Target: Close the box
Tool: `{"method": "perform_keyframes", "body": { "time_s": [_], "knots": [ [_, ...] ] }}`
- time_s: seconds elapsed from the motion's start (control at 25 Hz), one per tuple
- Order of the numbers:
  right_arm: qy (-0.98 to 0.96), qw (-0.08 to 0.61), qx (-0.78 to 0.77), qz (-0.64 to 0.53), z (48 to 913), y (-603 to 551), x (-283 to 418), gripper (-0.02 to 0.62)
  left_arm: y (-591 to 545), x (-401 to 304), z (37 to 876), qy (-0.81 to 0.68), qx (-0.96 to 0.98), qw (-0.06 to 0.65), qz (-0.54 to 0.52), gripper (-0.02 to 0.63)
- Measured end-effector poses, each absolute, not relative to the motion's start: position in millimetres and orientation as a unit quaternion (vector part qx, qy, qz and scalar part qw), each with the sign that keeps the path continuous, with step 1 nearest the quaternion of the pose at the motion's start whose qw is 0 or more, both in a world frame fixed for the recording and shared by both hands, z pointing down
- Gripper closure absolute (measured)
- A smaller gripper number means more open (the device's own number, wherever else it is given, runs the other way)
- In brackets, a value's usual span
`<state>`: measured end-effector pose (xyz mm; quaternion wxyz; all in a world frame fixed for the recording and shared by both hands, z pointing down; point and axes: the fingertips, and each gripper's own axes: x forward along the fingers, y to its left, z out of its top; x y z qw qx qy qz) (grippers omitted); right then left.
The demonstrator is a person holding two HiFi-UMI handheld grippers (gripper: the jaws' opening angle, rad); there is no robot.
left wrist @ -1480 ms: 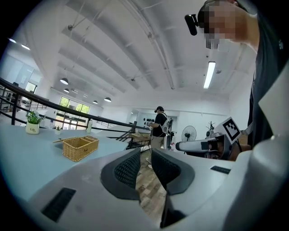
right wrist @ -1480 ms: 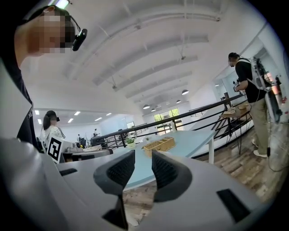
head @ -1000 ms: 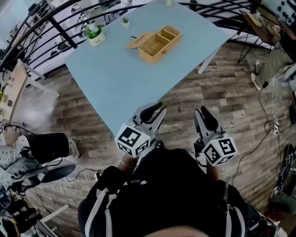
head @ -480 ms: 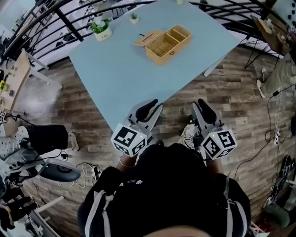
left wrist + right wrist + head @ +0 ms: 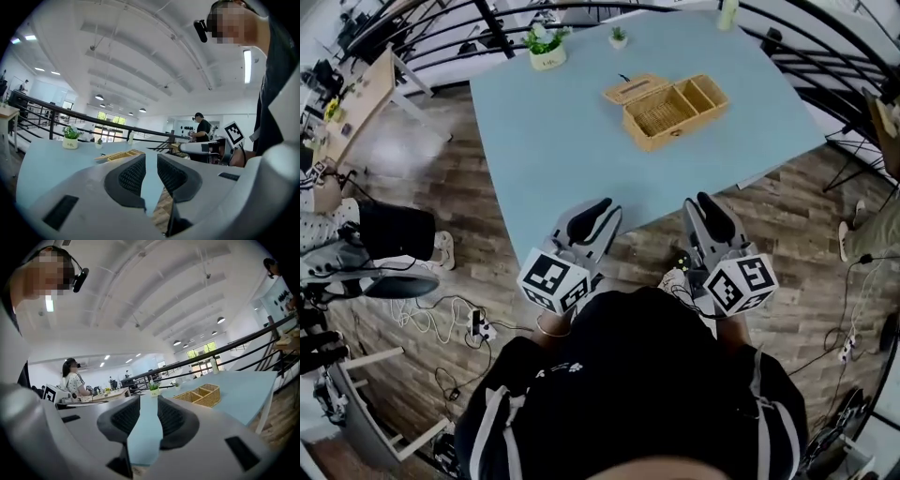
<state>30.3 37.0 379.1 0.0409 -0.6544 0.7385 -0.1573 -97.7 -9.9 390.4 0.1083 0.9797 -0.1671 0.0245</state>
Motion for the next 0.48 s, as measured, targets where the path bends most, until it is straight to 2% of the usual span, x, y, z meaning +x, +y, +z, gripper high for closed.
{"method": "perform_keyframes", "body": {
  "time_s": [0.48],
  "knots": [
    [0.787, 0.049, -0.589, -0.175, 377, -2, 100, 0.48, -33, -36, 383, -0.247, 0.962, 0.115, 0.035, 0.549]
  ]
}}
